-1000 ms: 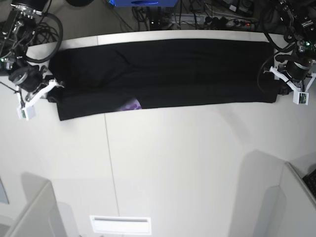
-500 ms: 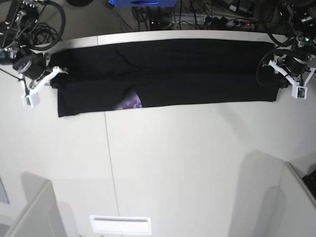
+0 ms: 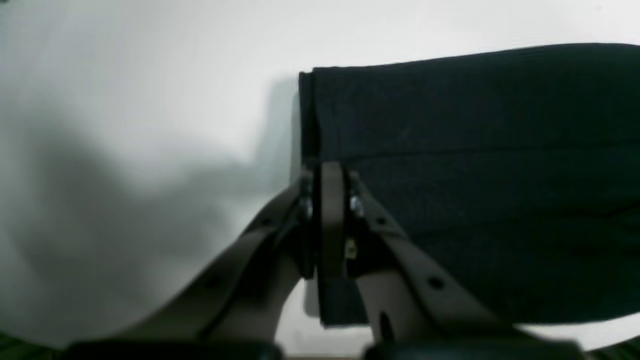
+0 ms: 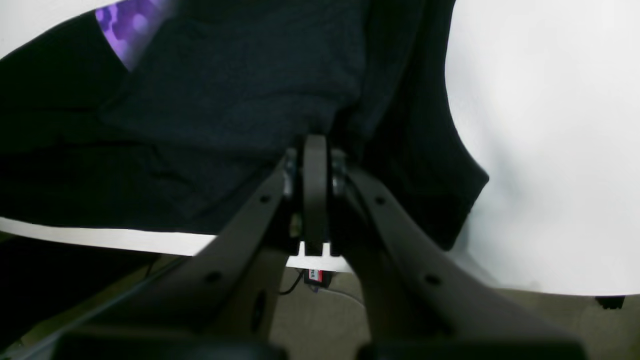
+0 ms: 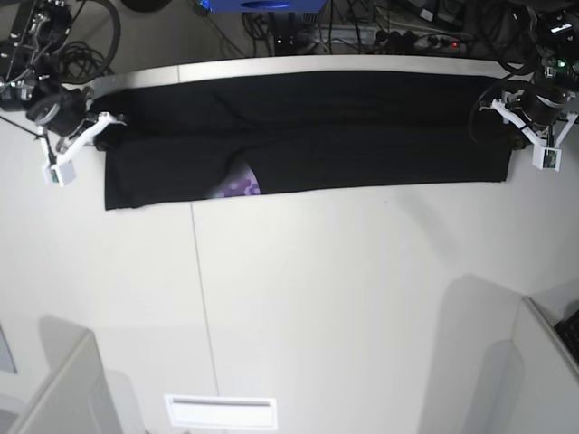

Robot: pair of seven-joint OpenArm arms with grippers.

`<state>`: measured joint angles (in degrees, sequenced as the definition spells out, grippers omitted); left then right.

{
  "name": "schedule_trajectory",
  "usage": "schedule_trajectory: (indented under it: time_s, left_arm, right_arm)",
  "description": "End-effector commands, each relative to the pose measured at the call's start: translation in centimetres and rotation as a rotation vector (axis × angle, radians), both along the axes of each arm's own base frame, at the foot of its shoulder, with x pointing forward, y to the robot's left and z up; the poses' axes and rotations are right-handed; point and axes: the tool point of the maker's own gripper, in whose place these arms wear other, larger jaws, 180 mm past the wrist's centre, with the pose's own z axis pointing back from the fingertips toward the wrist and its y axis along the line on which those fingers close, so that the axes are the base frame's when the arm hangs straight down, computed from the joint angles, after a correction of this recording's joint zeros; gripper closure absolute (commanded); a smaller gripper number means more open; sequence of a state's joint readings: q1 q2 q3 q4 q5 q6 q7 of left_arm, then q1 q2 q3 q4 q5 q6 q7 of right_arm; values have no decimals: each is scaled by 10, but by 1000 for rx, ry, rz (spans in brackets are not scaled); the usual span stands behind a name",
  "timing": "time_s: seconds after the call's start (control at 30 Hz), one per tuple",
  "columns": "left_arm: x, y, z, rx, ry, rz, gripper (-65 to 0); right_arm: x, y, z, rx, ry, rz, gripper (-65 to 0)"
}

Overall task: Fold the T-shirt properly
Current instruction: 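Open both grippers to release the folded hem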

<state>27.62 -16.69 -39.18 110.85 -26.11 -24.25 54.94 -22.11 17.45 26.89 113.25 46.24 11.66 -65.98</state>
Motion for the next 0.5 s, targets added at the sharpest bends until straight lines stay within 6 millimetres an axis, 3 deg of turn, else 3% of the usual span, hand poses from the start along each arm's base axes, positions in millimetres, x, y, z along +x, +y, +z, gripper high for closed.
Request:
schedule_trajectory:
  time_s: [0.0,0.47]
  left_arm:
    - [3,4,8,25,-16,-11,0]
    - [4,3,7,20,-16,-11,0]
  right_arm:
    - [7,-3,9,-15,-39,9,0]
    - [5,-1,7,-10,-30,12,0]
